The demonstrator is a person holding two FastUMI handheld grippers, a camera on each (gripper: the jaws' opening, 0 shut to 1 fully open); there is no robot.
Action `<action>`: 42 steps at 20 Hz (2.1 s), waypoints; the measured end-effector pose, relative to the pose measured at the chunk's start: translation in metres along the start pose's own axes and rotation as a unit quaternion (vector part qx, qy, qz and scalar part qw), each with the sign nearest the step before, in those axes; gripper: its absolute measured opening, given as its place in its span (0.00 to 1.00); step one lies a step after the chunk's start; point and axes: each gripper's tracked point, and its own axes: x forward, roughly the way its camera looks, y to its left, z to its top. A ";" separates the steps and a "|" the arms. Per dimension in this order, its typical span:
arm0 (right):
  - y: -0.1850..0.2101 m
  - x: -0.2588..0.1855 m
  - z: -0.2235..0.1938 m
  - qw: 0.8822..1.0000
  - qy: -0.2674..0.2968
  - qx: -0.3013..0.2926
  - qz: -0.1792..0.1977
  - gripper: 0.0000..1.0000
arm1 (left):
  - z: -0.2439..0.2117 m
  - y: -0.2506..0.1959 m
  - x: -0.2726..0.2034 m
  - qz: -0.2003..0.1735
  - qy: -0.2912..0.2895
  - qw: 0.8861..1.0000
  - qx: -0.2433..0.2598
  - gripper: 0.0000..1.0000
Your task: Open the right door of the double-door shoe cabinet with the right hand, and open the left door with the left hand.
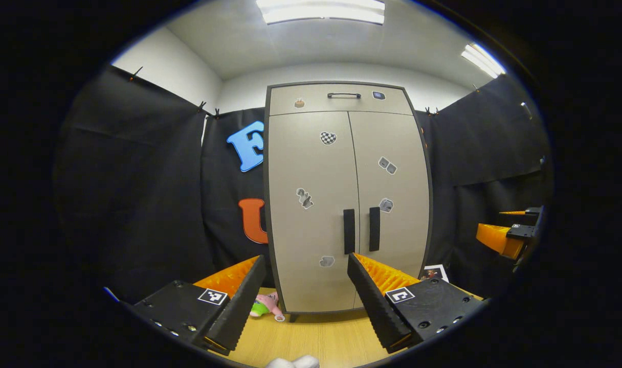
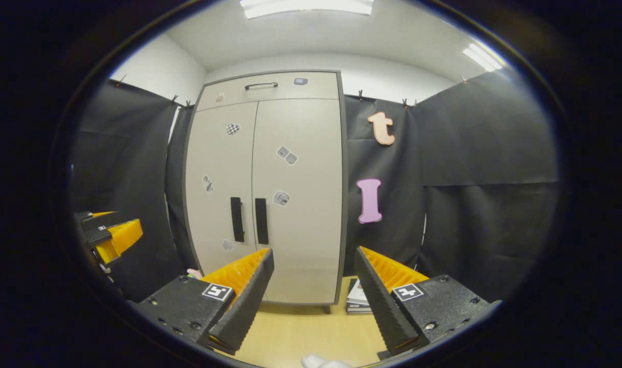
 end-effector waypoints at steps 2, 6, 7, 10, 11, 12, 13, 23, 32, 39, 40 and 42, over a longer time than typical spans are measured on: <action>0.003 -0.001 -0.001 1.000 0.001 0.001 0.000 0.99 | 0.000 0.001 -0.001 -0.002 0.000 1.000 0.000 0.96; 0.011 0.002 -0.006 1.000 0.004 -0.002 0.001 0.99 | -0.001 0.005 -0.006 -0.004 0.000 1.000 0.002 0.96; 0.012 0.004 -0.007 1.000 0.005 -0.005 -0.002 0.97 | -0.002 0.007 -0.007 -0.005 -0.001 1.000 0.001 0.96; 0.026 0.017 -0.015 1.000 0.011 -0.007 0.001 0.99 | -0.009 0.012 -0.014 -0.008 0.007 1.000 -0.010 0.96; 0.032 0.022 -0.018 1.000 0.014 -0.005 0.004 0.99 | -0.012 0.015 -0.016 -0.007 0.010 1.000 -0.012 0.96; 0.038 0.027 -0.020 1.000 0.017 -0.004 0.006 0.99 | -0.014 0.019 -0.019 -0.005 0.011 1.000 -0.014 0.96; 0.043 0.033 -0.022 1.000 0.019 -0.004 0.007 0.99 | -0.017 0.024 -0.021 -0.002 0.013 1.000 -0.015 0.96; 0.108 0.152 -0.014 0.999 0.014 -0.015 0.034 0.99 | -0.053 0.047 -0.038 0.039 0.054 0.998 -0.022 0.96; 0.133 0.265 -0.018 0.999 0.034 -0.035 0.023 0.98 | -0.047 0.072 -0.053 0.104 0.050 0.993 -0.017 0.97; 0.135 0.298 -0.028 0.998 0.058 -0.017 0.021 0.82 | -0.051 0.081 -0.054 0.134 0.059 0.989 -0.010 0.96; 0.135 0.299 -0.028 0.998 0.059 -0.017 0.016 0.74 | -0.052 0.081 -0.054 0.135 0.060 0.989 -0.012 0.96; 0.133 0.298 -0.028 0.998 0.056 -0.018 0.008 0.63 | -0.052 0.079 -0.054 0.133 0.062 0.989 -0.019 0.96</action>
